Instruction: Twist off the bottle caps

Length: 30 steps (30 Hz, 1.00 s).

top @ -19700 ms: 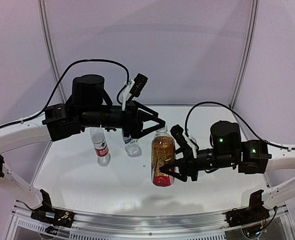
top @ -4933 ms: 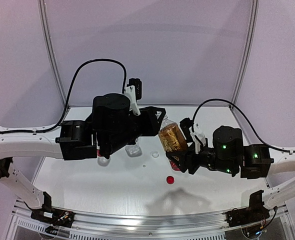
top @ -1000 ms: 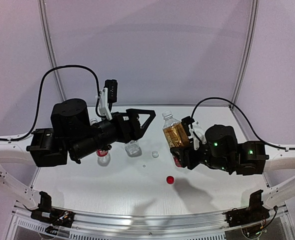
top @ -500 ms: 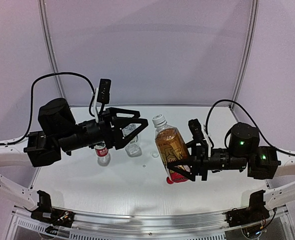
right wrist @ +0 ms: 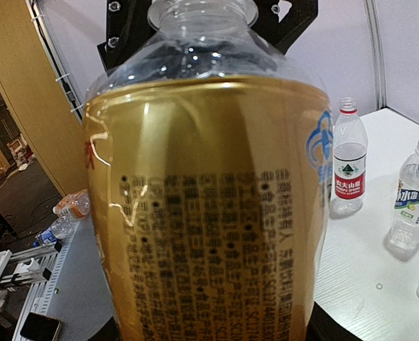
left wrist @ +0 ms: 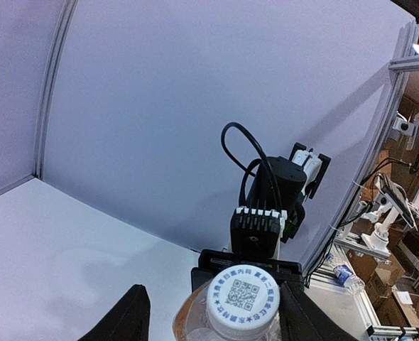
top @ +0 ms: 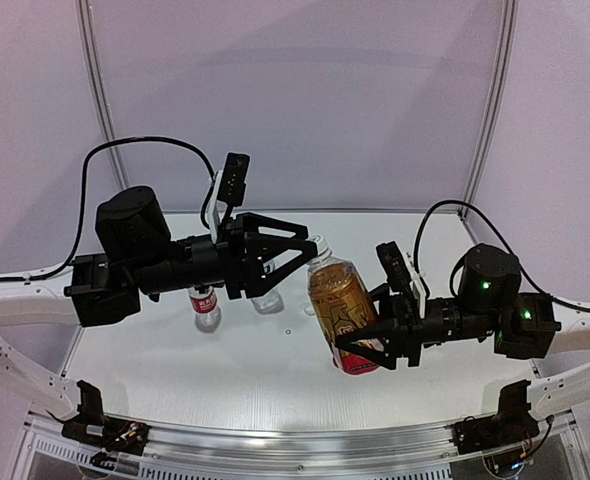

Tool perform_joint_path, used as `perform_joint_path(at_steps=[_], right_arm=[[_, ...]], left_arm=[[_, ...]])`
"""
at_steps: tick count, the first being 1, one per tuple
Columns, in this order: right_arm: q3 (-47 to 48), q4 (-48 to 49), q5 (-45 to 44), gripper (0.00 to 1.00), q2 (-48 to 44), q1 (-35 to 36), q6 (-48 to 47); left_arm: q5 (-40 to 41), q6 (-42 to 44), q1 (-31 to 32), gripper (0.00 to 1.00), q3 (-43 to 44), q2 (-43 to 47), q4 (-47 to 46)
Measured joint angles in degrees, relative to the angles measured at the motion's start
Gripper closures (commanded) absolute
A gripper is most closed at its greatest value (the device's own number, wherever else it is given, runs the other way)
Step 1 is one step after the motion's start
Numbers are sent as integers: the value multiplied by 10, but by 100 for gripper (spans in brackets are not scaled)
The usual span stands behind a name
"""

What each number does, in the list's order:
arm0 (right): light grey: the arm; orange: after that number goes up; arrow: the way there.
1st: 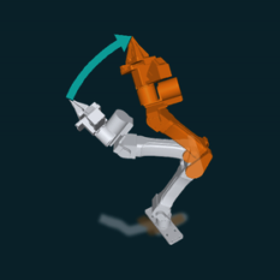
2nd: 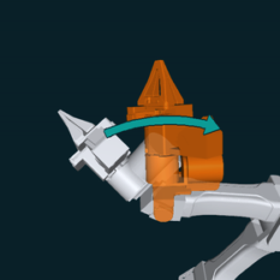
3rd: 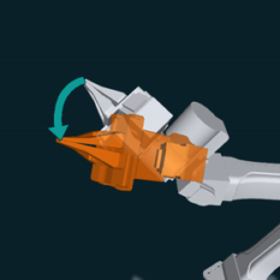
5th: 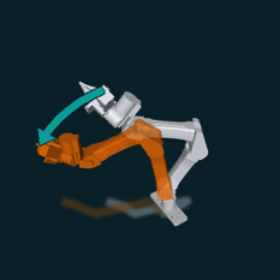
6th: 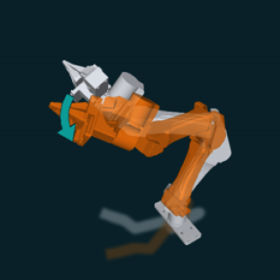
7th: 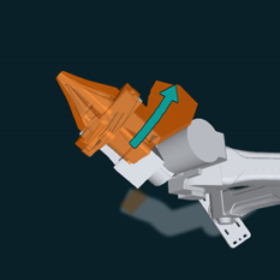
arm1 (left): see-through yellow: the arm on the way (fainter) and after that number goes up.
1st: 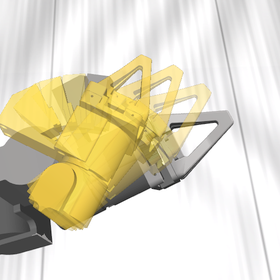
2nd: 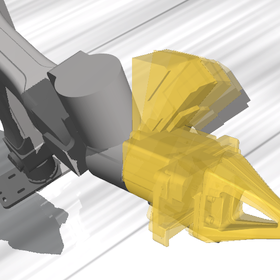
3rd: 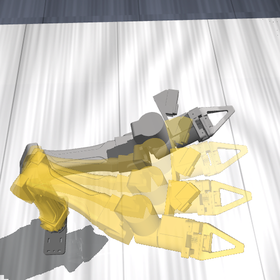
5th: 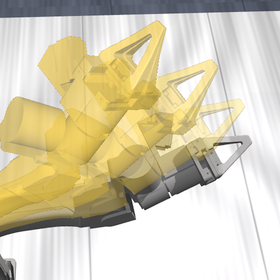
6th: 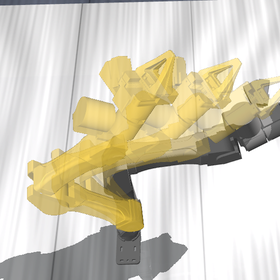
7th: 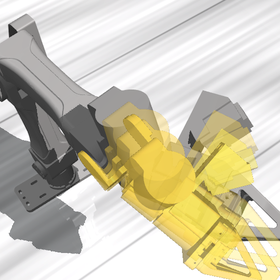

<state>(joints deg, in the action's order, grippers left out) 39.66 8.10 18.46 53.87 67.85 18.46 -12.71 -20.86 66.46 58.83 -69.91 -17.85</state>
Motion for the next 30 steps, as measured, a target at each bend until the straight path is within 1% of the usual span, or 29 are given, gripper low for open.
perform_joint_path(at_steps=[7,11,13,24,25,30], right_arm=[[0,0,4,100,7,0,0],[0,0,4,100,7,0,0],[0,0,4,100,7,0,0],[0,-5,1,100,7,0,1],[0,-5,0,100,7,0,1],[0,2,-5,100,7,0,2]], left_arm=[[-11,1,0,51,7,-7,-6],[-14,0,0,61,19,-12,-6],[-16,0,0,65,23,-15,-7],[-24,-3,0,68,38,-37,-11],[-24,-4,0,68,39,-38,-11],[-25,-6,0,79,54,-48,-10]])
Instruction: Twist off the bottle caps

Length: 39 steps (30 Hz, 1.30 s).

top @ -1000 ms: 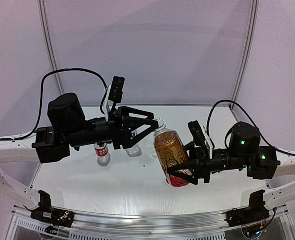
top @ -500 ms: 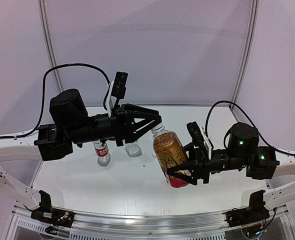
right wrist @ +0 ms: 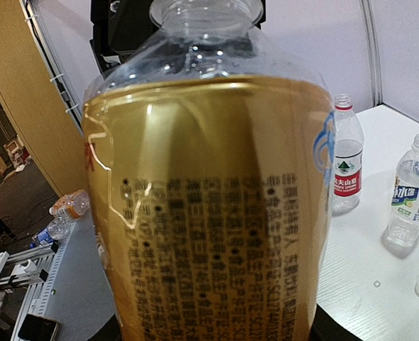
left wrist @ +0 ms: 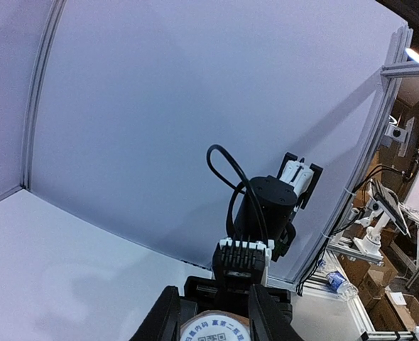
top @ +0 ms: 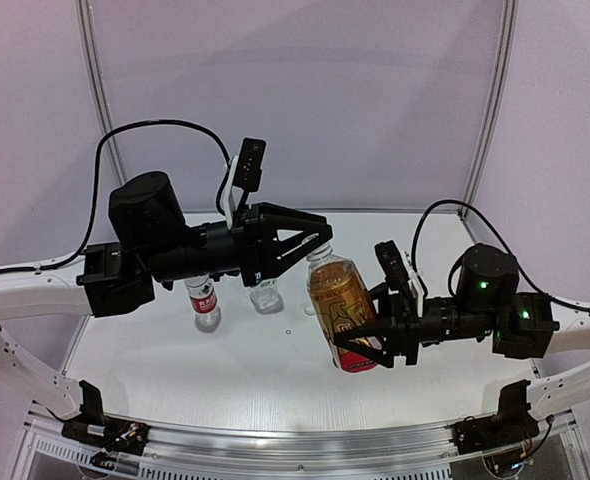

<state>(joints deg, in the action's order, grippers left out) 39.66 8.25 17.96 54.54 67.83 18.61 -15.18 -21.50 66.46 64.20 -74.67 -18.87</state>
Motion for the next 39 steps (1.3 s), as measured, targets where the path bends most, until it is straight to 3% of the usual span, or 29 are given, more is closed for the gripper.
perform_joint_path(at_steps=[6,12,17,25,29,39], right_arm=[[0,2,-3,100,0,0,1],[0,-8,-41,100,-6,0,-3],[0,-43,-135,100,-7,8,-12],[33,-111,-272,100,46,10,-9],[40,-137,-342,100,73,2,8],[57,-160,-377,100,100,2,16]], left_arm=[[0,-1,0,92,5,-5,0],[15,-1,0,93,9,-8,5],[108,-11,12,94,10,-14,37],[334,-87,38,94,35,-46,111],[373,-134,58,96,35,-46,117],[403,-157,63,96,35,-45,117]])
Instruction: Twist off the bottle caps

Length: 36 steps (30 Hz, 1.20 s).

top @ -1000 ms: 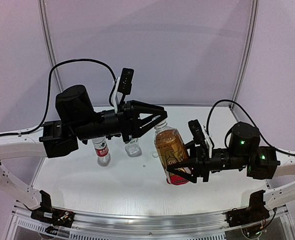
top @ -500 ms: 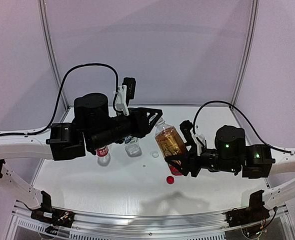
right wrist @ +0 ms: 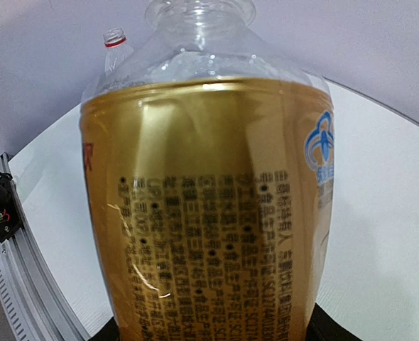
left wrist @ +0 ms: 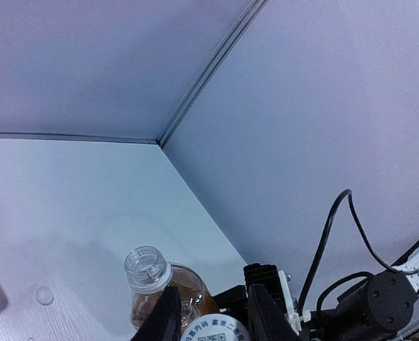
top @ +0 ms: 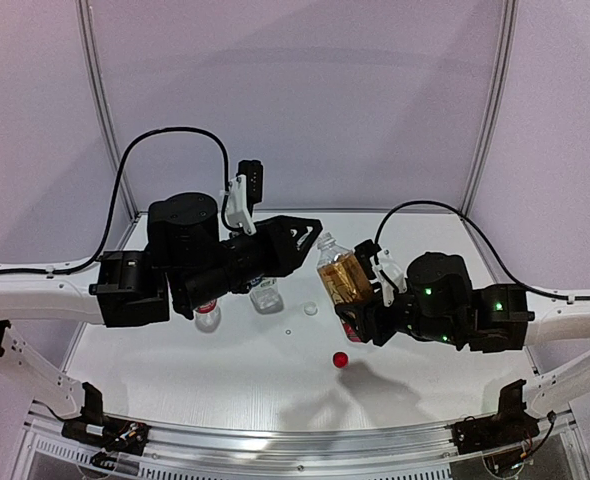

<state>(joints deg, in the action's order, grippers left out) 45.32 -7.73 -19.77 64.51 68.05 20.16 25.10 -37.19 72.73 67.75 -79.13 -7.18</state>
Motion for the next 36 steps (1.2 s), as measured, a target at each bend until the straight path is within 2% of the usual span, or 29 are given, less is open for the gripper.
perform_joint_path(at_steps=[8,17,26,36], right_arm=[[0,-2,-8,100,-7,0,3],[-15,1,-23,100,-80,0,10],[-49,10,-35,100,-149,0,22],[-66,23,-39,100,-197,0,30]], left_arm=[[23,48,6,96,-27,34,-1],[73,73,9,96,-45,18,57],[68,53,-4,96,-32,-126,122],[7,34,-39,96,-3,-254,111]])
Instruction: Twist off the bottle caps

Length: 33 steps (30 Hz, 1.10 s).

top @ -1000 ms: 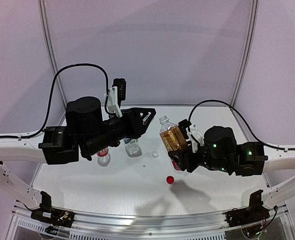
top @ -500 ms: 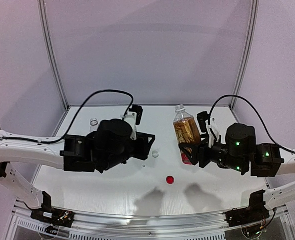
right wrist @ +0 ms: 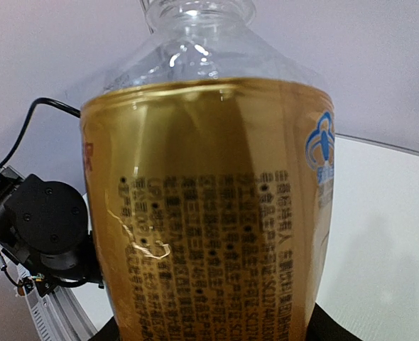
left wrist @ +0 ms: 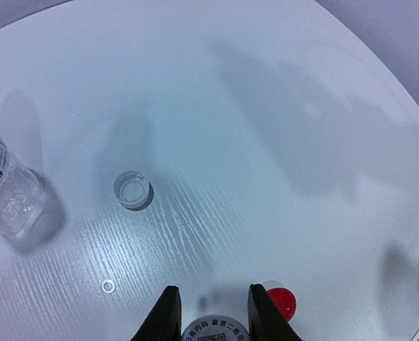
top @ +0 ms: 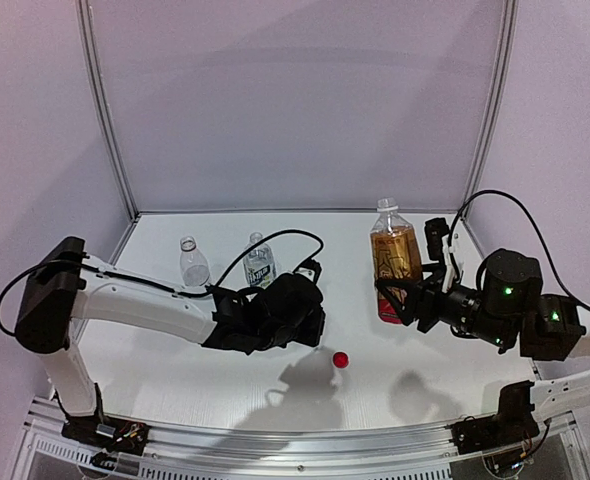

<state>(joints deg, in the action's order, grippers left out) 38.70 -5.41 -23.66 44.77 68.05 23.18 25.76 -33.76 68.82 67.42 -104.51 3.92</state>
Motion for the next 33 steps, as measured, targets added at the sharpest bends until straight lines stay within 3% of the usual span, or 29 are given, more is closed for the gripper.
perform_joint_path(at_steps=[16,22,33], right_arm=[[0,2,0,100,5,0,1],[0,2,0,100,5,0,1],[0,2,1,100,5,0,1]], left_arm=[[-44,-12,-12,85,4,-76,-61],[-45,-16,-12,71,4,-78,-71],[-45,-18,-12,55,4,-78,-76]])
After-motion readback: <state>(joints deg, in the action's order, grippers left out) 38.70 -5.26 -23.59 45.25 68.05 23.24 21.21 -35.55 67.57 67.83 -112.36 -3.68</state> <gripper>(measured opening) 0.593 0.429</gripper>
